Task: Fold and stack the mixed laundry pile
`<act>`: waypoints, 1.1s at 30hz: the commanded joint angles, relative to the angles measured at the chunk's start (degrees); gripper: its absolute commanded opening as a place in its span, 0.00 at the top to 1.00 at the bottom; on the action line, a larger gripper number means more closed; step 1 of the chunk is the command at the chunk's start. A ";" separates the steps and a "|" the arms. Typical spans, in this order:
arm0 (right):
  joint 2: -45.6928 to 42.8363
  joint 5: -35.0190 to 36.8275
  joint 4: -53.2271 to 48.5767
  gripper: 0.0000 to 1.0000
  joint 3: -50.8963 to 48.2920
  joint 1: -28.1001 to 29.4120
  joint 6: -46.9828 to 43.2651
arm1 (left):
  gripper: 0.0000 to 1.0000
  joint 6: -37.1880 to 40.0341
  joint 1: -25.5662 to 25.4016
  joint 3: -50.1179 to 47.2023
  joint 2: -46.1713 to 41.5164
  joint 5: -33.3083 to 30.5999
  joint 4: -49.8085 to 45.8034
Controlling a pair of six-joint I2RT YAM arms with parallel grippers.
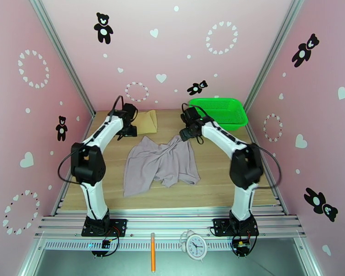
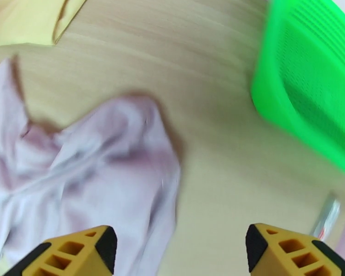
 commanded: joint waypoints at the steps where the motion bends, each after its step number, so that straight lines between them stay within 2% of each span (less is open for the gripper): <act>1: -14.43 -6.53 -2.99 0.22 -14.69 0.14 12.95 | 0.04 -6.42 -2.37 -11.04 -14.21 7.37 -5.05; 4: -24.34 -14.23 0.96 0.24 -29.46 0.03 22.66 | 0.13 -12.88 -5.43 -27.78 -25.28 18.11 0.93; 6: -29.33 -19.54 6.44 0.24 -37.62 0.09 30.55 | 0.17 -17.66 -7.69 -36.84 -30.20 22.31 4.20; 8: -34.32 -22.15 11.43 0.23 -44.13 0.09 39.02 | 0.20 -22.65 -10.09 -44.25 -34.08 24.17 7.11; 11: -40.07 -22.18 15.32 0.23 -49.29 0.14 50.57 | 0.22 -28.97 -12.08 -51.17 -38.22 24.36 9.69; 16: -45.57 -20.02 17.68 0.24 -53.85 0.18 64.95 | 0.26 -35.66 -13.39 -57.60 -41.27 25.52 12.74; 21: -44.29 -23.21 21.82 0.28 -56.23 0.53 71.16 | 0.28 -38.07 -13.99 -60.82 -39.02 26.21 13.87; 33: -45.25 -22.40 17.05 0.30 -56.15 1.29 74.48 | 0.30 -41.39 -14.54 -62.32 -37.17 25.63 6.49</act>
